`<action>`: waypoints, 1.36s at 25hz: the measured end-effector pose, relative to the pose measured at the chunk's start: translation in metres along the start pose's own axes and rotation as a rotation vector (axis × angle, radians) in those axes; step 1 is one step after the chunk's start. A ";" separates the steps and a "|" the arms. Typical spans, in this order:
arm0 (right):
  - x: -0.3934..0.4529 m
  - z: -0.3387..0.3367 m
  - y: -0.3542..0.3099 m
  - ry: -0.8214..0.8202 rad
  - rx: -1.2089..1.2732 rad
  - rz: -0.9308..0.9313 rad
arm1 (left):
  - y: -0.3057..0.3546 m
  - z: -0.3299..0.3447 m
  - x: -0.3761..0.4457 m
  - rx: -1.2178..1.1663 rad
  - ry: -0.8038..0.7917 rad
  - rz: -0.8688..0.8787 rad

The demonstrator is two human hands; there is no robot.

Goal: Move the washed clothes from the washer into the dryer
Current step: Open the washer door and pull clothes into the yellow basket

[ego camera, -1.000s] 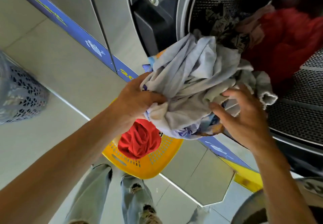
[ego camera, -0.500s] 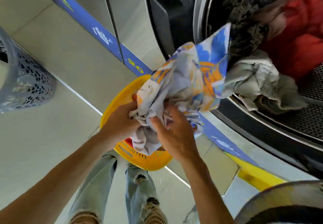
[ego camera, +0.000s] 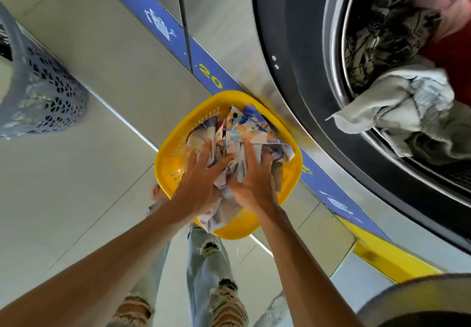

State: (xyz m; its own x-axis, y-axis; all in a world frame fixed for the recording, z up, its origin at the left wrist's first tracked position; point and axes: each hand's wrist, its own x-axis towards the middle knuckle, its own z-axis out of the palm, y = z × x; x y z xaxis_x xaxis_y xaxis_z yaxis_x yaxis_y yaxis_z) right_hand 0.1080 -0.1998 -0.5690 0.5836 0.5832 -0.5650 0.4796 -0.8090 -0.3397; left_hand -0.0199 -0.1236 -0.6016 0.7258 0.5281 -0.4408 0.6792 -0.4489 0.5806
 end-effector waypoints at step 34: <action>-0.073 -0.031 0.053 0.061 0.135 0.377 | -0.031 -0.079 -0.011 -0.074 -0.042 -0.321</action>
State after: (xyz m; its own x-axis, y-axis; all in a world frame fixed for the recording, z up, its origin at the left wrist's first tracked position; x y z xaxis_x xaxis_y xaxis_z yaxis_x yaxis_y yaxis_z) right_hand 0.1109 -0.2829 -0.5225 0.7420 0.2437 -0.6246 0.1365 -0.9670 -0.2152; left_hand -0.0571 -0.0586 -0.5607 0.4807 0.6035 -0.6362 0.8654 -0.2095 0.4552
